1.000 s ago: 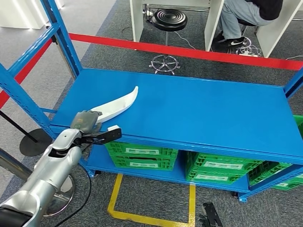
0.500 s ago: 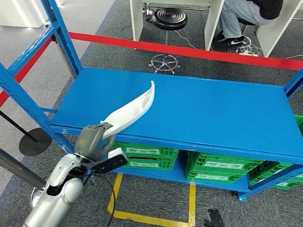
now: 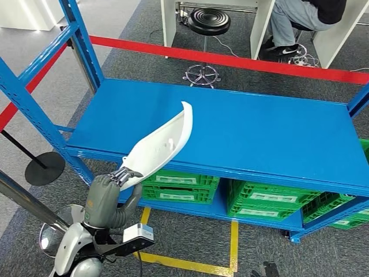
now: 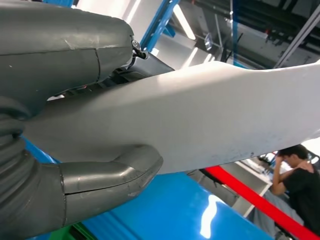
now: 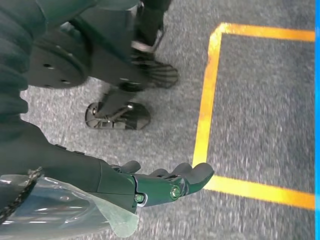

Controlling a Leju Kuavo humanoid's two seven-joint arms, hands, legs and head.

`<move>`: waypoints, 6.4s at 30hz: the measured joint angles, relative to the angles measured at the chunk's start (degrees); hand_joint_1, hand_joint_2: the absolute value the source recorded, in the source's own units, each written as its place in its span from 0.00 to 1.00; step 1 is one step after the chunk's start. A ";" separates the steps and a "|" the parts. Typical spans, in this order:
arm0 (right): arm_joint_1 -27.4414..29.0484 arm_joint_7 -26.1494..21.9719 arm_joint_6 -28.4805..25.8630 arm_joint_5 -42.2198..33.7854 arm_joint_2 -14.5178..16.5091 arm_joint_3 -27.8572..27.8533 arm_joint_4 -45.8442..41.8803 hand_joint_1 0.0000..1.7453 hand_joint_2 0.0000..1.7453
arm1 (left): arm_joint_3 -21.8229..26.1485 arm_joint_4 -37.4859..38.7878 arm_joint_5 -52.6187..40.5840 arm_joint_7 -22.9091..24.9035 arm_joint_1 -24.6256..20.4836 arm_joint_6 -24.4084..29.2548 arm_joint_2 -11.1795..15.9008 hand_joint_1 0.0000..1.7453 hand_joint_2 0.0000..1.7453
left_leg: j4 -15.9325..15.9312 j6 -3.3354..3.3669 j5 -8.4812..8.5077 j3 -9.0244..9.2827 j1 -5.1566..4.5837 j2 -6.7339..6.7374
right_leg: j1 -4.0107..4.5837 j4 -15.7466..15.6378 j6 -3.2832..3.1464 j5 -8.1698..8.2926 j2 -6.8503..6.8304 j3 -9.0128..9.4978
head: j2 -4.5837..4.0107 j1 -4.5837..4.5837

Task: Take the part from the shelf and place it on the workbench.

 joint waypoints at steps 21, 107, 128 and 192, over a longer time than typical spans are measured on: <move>0.61 -2.04 2.42 1.00 -0.52 -1.50 0.02 0.00 1.00 | -1.10 -3.73 4.66 -2.49 5.78 6.66 -0.33 1.00 1.00 | 3.25 -2.74 -7.27 7.14 1.01 -0.64 | 0.23 -1.13 -2.08 6.14 -0.24 -6.09 | 0.00 -0.50; 2.78 -6.43 -1.97 3.19 3.01 -16.25 0.28 0.00 1.00 | -3.85 0.25 21.20 -16.27 3.46 3.81 -1.38 1.00 1.00 | 10.37 -2.61 -7.99 3.35 1.08 -1.12 | 1.35 -1.09 -3.19 6.08 -0.97 -6.40 | 0.00 -0.02; 2.68 -6.62 -1.74 6.13 3.62 -18.67 0.14 0.00 1.00 | -3.83 0.29 21.66 -15.78 3.68 4.22 -1.40 1.00 1.00 | 0.62 -3.25 1.95 -1.44 1.44 -0.99 | -0.38 -2.69 -0.54 -0.14 0.38 2.11 | 0.01 0.69; 2.01 -6.96 -0.58 13.97 4.41 -24.61 -0.09 0.00 1.00 | -4.67 0.28 21.80 -17.37 4.51 1.36 -0.54 1.00 1.00 | 4.44 -3.63 -8.65 4.11 1.31 1.82 | -0.18 -2.07 -2.10 5.15 -0.63 -4.11 | 0.00 0.05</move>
